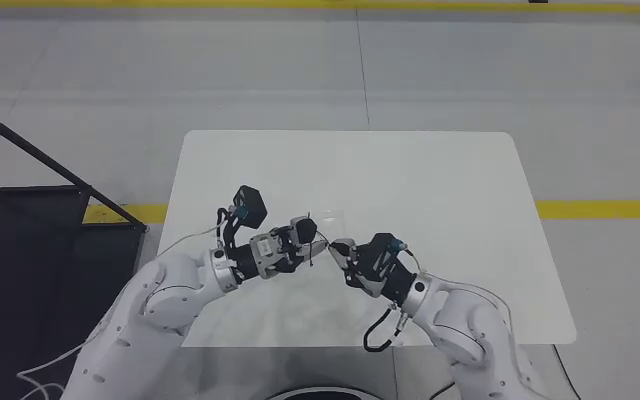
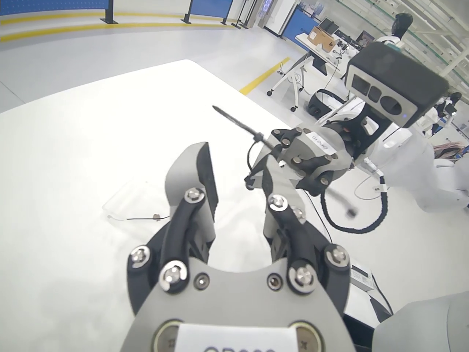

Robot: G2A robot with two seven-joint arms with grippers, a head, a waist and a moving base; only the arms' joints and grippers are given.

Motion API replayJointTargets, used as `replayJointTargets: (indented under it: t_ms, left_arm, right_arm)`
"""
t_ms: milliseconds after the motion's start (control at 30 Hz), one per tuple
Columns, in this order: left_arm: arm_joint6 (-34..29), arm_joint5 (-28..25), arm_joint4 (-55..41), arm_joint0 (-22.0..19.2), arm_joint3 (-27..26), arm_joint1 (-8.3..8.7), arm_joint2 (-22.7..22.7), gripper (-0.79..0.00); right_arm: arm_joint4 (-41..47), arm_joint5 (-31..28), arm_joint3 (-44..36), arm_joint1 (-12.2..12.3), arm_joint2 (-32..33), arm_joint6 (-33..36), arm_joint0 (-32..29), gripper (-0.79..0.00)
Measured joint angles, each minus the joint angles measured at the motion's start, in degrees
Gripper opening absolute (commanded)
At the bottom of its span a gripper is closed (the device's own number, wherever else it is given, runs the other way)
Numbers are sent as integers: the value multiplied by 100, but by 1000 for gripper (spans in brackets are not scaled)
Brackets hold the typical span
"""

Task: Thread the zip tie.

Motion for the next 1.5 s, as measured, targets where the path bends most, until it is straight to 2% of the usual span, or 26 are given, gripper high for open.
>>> replayJointTargets:
  t_ms: [100, 367, 500, 600, 667, 700, 867, 967, 1267, 1400, 1500]
  left_arm:
    - [-141, -182, -223, 53, 54, 20, -65, -234]
    - [-462, -878, -1251, 206, 374, 98, -378, -329]
    - [-744, -1128, -1916, 220, 597, 148, -540, -345]
    - [-1126, -1285, -2739, 165, 781, 188, -545, -283]
    - [-1535, -1299, -3470, 54, 918, 220, -502, -157]
    - [-1732, -1259, -3803, -7, 983, 233, -480, -9]
    - [-2687, -974, -5457, -276, 1247, 268, -353, 0]
    - [-2590, -982, -5360, -267, 1240, 268, -356, 0]
    - [-2574, -974, -5260, -264, 1230, 266, -356, 0]
    - [-2392, -755, -5279, -240, 1106, 247, -304, 0]
    - [-2453, -420, -5304, -309, 1132, 240, -228, -37]
  right_arm:
    - [11, 9, -26, 17, 49, -48, -43, -785]
    - [106, -87, -51, 70, 193, -133, -135, -785]
    - [337, -283, -10, 99, 279, -193, -171, -785]
    - [734, -629, 120, 127, 341, -220, -158, -785]
    - [1042, -906, 256, 150, 366, -114, -98, -785]
    - [1175, -1028, 321, 161, 363, -34, -58, -785]
    - [1886, -1707, 694, 220, 241, 523, 267, -785]
    - [1974, -1724, 780, 243, 255, 721, 374, -785]
    - [1962, -1703, 773, 241, 258, 711, 368, -785]
    - [1977, -1655, 790, 247, 222, 620, 344, -785]
    - [2120, -1799, 914, 264, 188, 542, 397, -785]
